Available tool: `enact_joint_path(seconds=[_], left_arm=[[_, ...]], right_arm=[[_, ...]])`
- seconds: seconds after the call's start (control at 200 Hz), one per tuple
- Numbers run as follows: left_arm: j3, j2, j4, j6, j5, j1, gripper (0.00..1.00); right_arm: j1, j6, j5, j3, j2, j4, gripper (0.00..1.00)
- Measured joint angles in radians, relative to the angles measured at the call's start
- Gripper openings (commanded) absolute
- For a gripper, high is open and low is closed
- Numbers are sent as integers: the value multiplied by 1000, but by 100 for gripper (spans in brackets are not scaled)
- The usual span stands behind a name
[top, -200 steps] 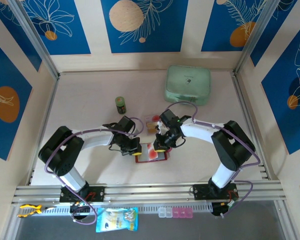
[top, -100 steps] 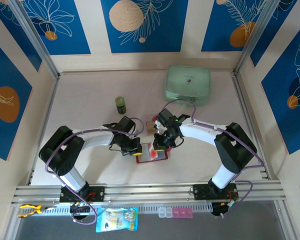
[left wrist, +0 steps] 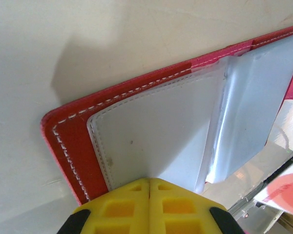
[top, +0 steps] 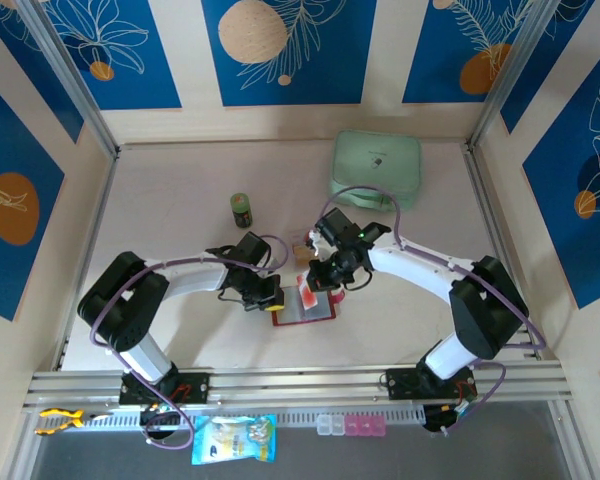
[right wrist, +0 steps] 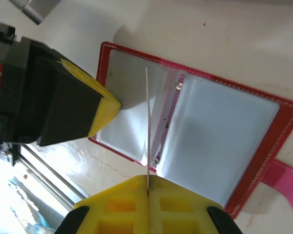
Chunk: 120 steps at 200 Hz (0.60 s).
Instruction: Take the credit cards out of the card holder
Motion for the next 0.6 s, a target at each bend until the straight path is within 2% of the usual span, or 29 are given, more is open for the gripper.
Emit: enact_joint_path(seconds=[0.26, 0.47, 0.6], left_arm=[[0, 0, 3, 0, 8, 7, 4], [0, 0, 11, 0, 16, 19, 6], [0, -6, 11, 0, 16, 25, 9]], right_arm=[[-19, -328, 65, 139, 13, -148, 0], [-21, -661, 197, 165, 18, -203, 0], [-44, -850, 247, 253, 59, -249, 0]])
